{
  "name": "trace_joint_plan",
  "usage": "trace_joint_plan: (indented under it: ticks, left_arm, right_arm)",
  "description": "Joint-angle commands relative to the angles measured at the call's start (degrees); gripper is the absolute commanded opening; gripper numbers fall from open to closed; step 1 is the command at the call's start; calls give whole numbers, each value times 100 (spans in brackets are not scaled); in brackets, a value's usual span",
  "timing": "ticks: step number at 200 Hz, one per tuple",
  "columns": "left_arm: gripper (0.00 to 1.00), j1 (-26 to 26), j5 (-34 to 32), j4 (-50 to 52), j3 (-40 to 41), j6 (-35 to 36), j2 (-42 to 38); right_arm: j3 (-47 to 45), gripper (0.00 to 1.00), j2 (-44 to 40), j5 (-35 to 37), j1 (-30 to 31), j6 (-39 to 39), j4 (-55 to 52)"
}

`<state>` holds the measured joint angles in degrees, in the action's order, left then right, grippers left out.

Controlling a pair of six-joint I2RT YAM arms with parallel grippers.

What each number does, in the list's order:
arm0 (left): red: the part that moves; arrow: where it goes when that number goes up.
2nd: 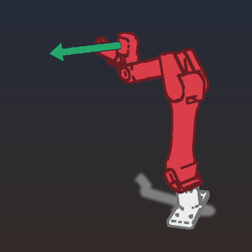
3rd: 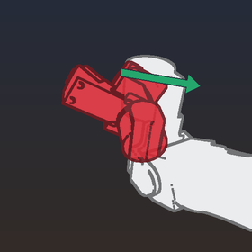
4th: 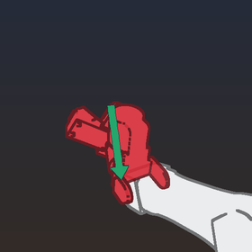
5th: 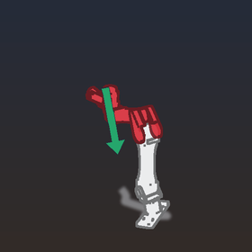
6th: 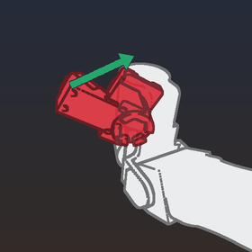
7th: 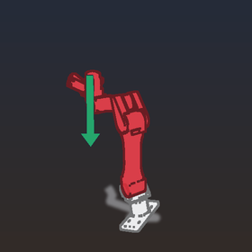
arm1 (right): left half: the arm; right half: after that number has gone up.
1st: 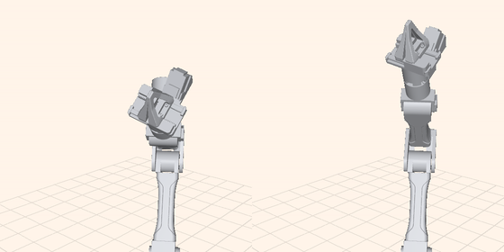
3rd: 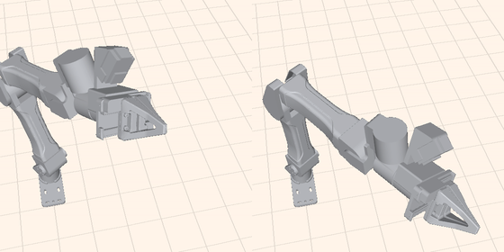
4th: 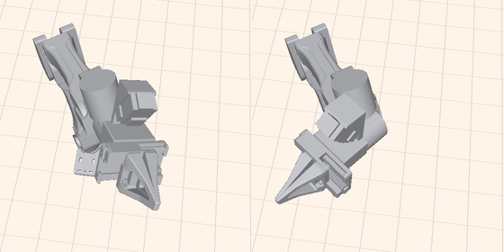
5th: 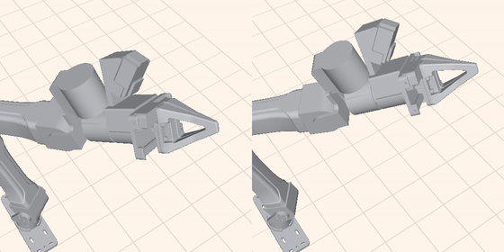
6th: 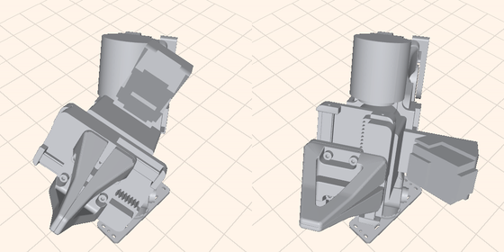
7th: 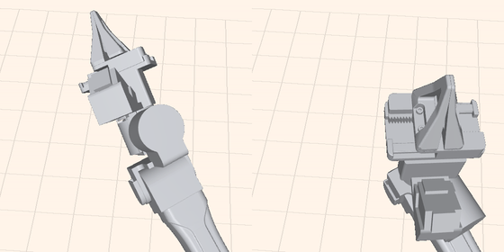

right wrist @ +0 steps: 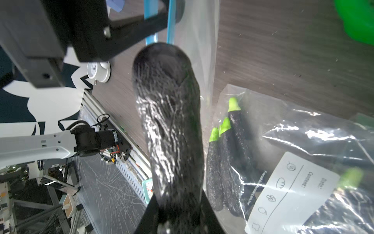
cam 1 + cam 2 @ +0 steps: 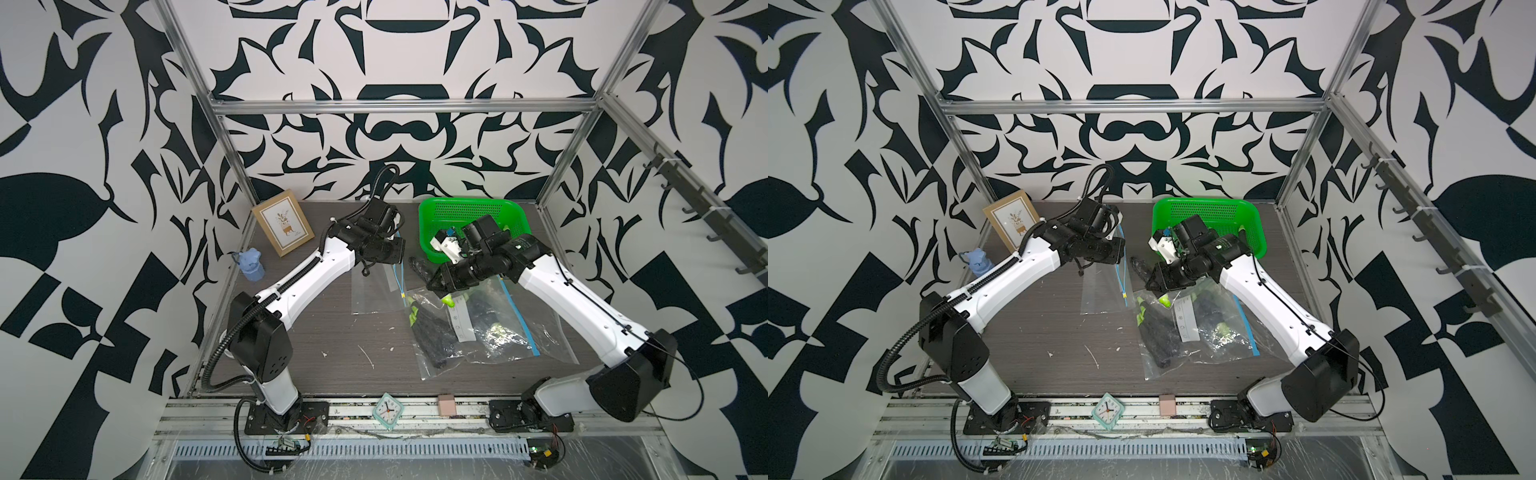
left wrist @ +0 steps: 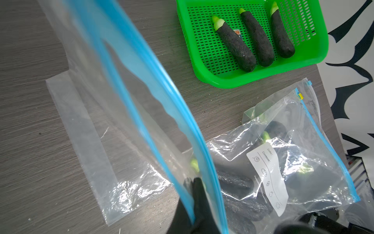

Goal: Place the eggplant in a zip-top bag and seal the zipper
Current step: Place the eggplant in the zipper food storage bag.

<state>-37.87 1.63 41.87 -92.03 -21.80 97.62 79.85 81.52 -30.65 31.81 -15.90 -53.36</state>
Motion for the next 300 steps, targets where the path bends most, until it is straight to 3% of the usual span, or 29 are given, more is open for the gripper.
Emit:
trace_joint_plan:
  ticks: [1,111,229,300]
  left_arm:
    - [0,23,-49,144,-207,38,81]
    - [0,22,177,-91,39,-108,-59]
    - [0,8,213,-121,284,-171,-279]
    - [0,-377,-40,-118,255,-263,-237]
  right_arm:
    - [322,0,8,-143,219,82,-352]
    - [780,0,831,-276,341,128,19]
    - [829,0,1298,51,-120,160,-104]
    - [1759,0,1870,-129,-202,254,-632]
